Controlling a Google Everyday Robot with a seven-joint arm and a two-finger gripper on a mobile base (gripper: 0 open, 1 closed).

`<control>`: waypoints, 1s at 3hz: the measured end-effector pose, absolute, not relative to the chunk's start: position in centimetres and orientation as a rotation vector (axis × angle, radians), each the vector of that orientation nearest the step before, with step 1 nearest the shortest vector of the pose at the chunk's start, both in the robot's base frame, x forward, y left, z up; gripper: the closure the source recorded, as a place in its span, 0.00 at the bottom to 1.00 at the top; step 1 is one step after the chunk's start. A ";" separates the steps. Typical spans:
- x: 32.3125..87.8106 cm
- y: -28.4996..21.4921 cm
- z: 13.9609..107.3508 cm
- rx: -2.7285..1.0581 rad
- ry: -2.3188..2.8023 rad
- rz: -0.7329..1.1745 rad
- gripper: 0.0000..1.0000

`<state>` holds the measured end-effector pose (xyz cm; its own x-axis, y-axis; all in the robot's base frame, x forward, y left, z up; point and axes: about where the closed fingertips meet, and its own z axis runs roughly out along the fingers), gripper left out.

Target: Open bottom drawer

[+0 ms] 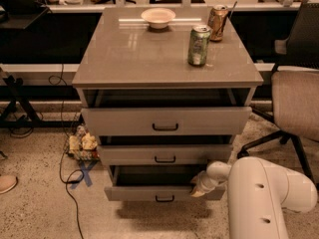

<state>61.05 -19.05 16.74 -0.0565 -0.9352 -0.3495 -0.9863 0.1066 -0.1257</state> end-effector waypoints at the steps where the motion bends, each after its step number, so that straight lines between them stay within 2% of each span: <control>1: 61.1 -19.0 16.7 -1.883 2.050 0.208 0.58; 2: 60.8 -18.9 16.5 -1.885 2.050 0.214 0.27; 3: 60.7 -18.8 16.4 -1.887 2.050 0.217 0.04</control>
Offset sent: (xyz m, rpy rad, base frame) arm 0.0000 0.0001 0.0000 0.0000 0.0000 0.0000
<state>60.71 -18.76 16.37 -0.0560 -0.9346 -0.3511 -0.9875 0.1038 -0.1186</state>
